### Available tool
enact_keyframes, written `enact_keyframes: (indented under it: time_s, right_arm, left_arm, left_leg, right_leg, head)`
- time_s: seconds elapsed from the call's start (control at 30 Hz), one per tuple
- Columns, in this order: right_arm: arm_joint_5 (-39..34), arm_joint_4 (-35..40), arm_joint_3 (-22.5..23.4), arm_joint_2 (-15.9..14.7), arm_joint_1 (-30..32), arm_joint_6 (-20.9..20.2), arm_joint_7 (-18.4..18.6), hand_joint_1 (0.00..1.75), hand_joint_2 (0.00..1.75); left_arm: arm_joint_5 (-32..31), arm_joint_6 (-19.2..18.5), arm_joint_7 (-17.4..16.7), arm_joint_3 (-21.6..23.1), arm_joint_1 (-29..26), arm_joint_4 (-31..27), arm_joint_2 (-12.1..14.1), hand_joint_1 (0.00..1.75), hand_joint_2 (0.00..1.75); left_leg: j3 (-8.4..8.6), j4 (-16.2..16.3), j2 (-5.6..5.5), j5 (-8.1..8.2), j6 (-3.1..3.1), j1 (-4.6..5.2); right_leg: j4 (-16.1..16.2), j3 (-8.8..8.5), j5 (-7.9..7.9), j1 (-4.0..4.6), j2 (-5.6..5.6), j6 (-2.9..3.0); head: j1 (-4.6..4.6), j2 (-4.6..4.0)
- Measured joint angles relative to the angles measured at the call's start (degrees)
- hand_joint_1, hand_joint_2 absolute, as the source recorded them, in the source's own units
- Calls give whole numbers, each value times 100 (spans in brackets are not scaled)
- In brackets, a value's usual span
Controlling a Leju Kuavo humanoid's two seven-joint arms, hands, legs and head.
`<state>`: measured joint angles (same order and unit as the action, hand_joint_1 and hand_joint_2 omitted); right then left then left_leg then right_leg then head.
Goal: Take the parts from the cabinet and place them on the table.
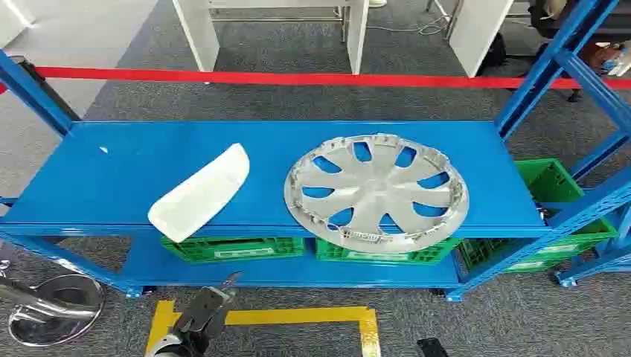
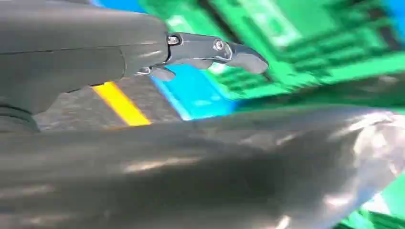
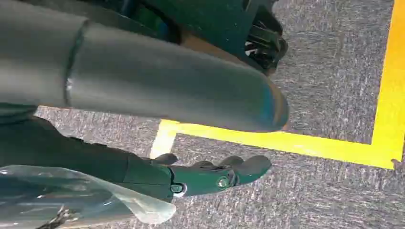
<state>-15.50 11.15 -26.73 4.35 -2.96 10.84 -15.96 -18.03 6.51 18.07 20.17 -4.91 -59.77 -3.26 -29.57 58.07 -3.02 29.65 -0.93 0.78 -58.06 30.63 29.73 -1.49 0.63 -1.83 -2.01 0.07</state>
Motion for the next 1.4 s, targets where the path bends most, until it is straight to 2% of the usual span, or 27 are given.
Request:
enact_keyframes:
  time_s: [0.13, 0.47, 0.57, 0.8, 1.07, 1.23, 1.27, 1.4]
  right_arm:
    - [-22, 0, 0, 0, -2, 15, -7, 0, 0]
    - [-31, 0, 7, 9, -7, 50, -35, 0, 0]
    - [9, 0, 7, 26, -5, 105, -35, 0, 0]
    - [-22, -2, 9, 35, 5, 79, -70, 0, 0]
    - [-181, -37, 149, 35, 38, 6, -90, 0, 0]
    - [-188, -55, 162, 35, 42, 6, -41, 0, 0]
    - [-188, -59, 171, 35, 43, 6, -26, 0, 0]
    - [-184, -70, 181, 35, 47, 7, 39, 0, 0]
  left_arm:
    - [-48, -46, -74, 228, -141, -574, 101, 0, 0]
    - [-13, -94, -98, 510, -313, -1236, 273, 0, 0]
    - [142, -109, -72, 643, -448, -1696, 413, 0, 0]
    - [-72, 373, 31, 665, -623, -2614, 736, 0, 0]
    - [-660, 806, 61, 344, -918, -3517, 929, 0, 0]
    - [-1003, 1014, 64, 144, -1013, -3824, 960, 0, 0]
    - [-1043, 1060, 64, 88, -1019, -3874, 960, 0, 175]
    - [-1660, 1441, 48, -148, -1035, -4036, 949, 0, 175]
  left_leg:
    - [0, 0, 0, 0, 0, 0]
    - [-1, 0, 0, 0, 0, 0]
    - [-2, 0, 1, 0, 0, 0]
    - [-2, -1, 1, 0, 0, 0]
    - [-3, 0, 2, 0, 0, 0]
    - [-3, 0, 2, 0, 0, 0]
    - [-3, 0, 1, 0, 0, 0]
    - [-3, 0, 2, 0, 0, 0]
  right_leg:
    - [0, 0, 0, 0, 0, 0]
    - [0, 0, 0, 0, 0, 0]
    - [0, 2, 0, 0, 1, 0]
    - [1, 2, 0, 0, 2, 0]
    - [1, 3, 0, 0, 2, 0]
    - [1, 3, 0, 0, 1, 0]
    - [1, 3, 0, 0, 1, 0]
    - [1, 2, 0, 0, 2, 0]
  head:
    - [-2, 0]
    - [0, 0]
    - [-2, 0]
    - [-2, 0]
    - [0, 0]
    - [0, 0]
    - [-2, 0]
    - [-2, 0]
